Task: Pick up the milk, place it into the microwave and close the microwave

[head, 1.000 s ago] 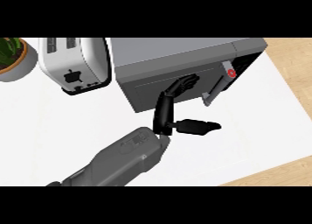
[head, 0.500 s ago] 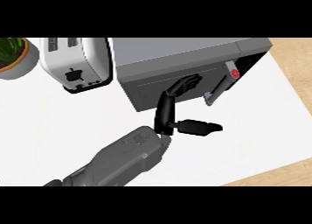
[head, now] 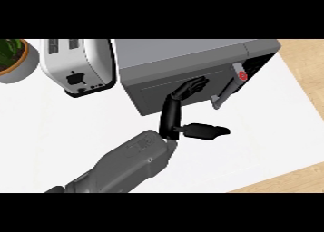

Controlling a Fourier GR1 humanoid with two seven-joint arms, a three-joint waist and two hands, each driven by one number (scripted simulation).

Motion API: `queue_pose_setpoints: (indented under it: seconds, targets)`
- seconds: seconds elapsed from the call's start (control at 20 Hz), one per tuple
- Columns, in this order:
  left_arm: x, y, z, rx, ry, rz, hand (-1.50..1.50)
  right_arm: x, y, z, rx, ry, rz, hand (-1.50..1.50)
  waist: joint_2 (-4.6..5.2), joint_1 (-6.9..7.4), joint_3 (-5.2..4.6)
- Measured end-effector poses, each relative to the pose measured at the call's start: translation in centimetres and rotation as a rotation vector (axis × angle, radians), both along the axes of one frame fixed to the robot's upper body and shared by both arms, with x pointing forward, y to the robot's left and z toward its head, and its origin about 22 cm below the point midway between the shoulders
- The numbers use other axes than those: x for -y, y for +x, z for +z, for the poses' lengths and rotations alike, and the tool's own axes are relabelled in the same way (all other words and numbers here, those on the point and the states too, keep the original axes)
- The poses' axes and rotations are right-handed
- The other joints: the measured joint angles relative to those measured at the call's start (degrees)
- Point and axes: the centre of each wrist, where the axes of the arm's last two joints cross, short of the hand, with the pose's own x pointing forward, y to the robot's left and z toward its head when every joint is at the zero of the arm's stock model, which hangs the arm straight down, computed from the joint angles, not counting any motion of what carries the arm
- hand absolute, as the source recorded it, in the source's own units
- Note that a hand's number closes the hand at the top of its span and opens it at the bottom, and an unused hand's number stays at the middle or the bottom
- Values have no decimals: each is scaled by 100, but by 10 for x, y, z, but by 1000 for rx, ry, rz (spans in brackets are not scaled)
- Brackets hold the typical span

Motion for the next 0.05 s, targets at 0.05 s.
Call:
queue_pose_setpoints:
  seconds: [0.05]
  targets:
    - [0,0,0,0,-3,3,-150,2,1,0,-6,6,2,-150,1,-6,1]
